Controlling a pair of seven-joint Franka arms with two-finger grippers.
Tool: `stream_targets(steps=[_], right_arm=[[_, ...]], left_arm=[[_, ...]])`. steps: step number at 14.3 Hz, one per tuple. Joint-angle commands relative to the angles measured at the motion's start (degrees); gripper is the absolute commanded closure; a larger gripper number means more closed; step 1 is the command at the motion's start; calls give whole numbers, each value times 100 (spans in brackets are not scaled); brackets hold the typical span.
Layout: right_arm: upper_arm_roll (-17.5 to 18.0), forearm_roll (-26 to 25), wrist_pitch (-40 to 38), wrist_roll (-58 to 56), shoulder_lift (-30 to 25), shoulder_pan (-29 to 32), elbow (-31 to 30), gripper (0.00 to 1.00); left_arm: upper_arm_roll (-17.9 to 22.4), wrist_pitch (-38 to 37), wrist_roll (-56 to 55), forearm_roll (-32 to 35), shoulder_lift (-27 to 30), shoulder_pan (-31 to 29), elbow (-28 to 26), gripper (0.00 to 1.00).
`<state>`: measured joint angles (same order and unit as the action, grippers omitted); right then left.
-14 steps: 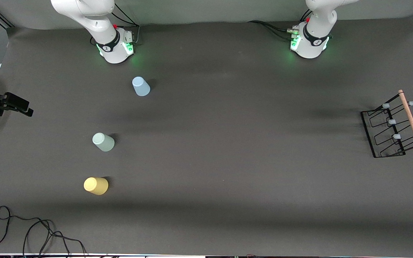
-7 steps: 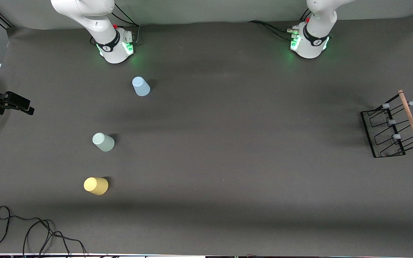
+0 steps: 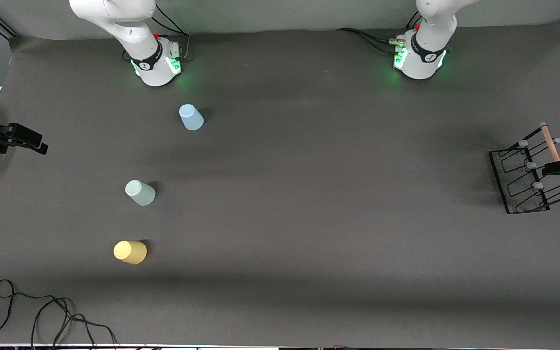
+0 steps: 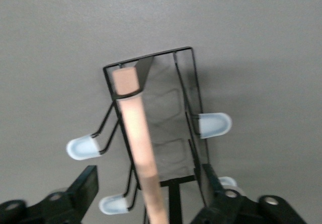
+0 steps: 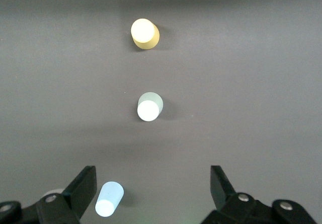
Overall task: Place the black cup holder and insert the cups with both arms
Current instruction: 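Reach the left gripper to the black rack and grasp its wooden dowel, then carry the rack with the left gripper to mid-table and lower it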
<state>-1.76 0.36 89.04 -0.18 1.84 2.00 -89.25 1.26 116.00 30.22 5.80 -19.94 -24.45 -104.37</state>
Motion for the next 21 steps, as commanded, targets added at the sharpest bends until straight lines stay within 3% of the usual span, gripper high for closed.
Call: stream_targets(steps=[1,5,7,10,14,18,21], right_arm=[[9,34,-53,114,0,-16,39,0],[9,34,-45,114,9,-15,48,0],[9,34,-36,114,18,-15,39,0],[9,34,-36,114,18,-16,48,0],[1,34,-36,114,0,-15,57,0],[1,34,-36,114,9,-15,57,0],[9,34,-18,114,0,-15,66,0]], left_arm=[[-55,116,256,80,78,-148,-83,100],[-81,-16,186,-16,166,-60,-65,100],[-134,-348,-50,-410,245,-17,-13,100],[-169,-543,-541,-492,447,509,-4,100],[-196,-754,-2077,-632,649,1624,-4,100],[-196,-763,-4168,-624,668,3206,75,100],[-196,-693,-5610,-650,379,4462,495,100]])
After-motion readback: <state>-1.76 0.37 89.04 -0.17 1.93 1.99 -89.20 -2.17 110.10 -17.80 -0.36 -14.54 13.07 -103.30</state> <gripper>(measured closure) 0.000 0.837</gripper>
